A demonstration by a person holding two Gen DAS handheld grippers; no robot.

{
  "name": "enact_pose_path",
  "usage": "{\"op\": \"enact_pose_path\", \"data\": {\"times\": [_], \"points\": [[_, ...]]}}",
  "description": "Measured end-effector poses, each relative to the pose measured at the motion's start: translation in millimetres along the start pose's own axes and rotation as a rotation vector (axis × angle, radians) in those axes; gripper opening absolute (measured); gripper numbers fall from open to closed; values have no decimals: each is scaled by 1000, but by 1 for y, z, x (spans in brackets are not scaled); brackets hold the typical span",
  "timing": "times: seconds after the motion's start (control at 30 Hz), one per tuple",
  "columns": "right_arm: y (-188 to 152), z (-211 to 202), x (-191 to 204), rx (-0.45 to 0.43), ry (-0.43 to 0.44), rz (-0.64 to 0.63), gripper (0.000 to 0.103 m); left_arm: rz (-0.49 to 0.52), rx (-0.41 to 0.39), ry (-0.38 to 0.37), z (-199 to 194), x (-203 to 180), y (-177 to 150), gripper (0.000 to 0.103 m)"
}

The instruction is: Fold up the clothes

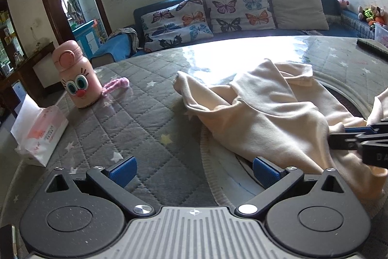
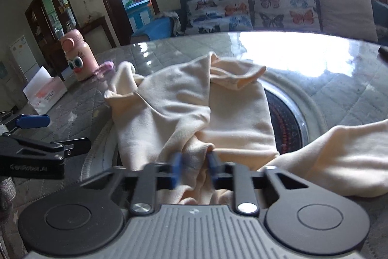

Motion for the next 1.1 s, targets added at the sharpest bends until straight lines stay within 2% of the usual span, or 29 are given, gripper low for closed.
{"op": "enact_pose_path", "data": {"times": [0.07,0.2,0.33,0.53,0.63,0.73,0.8,0.87,0.93,1.1], "points": [[2,-6,3,-15,11,-10,6,-5,-10,6,-3,4,3,103],[3,-25,21,-43,45,-70,5,-14,-40,17,-14,13,9,103],[-8,-50,63,-58,121,-208,5,-15,-71,22,-27,18,16,103],[-47,-59,111,-4,179,-386,5,21,-119,-23,-46,4,26,103],[-63,-57,115,43,195,-397,6,69,-128,-65,-47,-17,29,103],[-65,-63,107,50,199,-366,11,123,-130,-103,-45,-39,31,103],[-62,-68,95,57,180,-332,19,144,-120,-118,-39,-51,32,103],[-57,-71,82,54,134,-309,40,148,-102,-129,-31,-57,32,103],[-51,-73,69,50,81,-295,42,153,-85,-131,-23,-62,30,103],[-46,-76,43,47,-14,-242,54,162,-57,-116,-12,-65,20,103]]}}
Point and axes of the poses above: each gripper's, at about its wrist camera, not at the fingertips, and z roughly the way its jaws point, x to its left, y to its top, the point moved 9 cm from there along z, roughly the way its jaws point, and after that the axes turned 6 degrees about x, right-handed, at the moved point
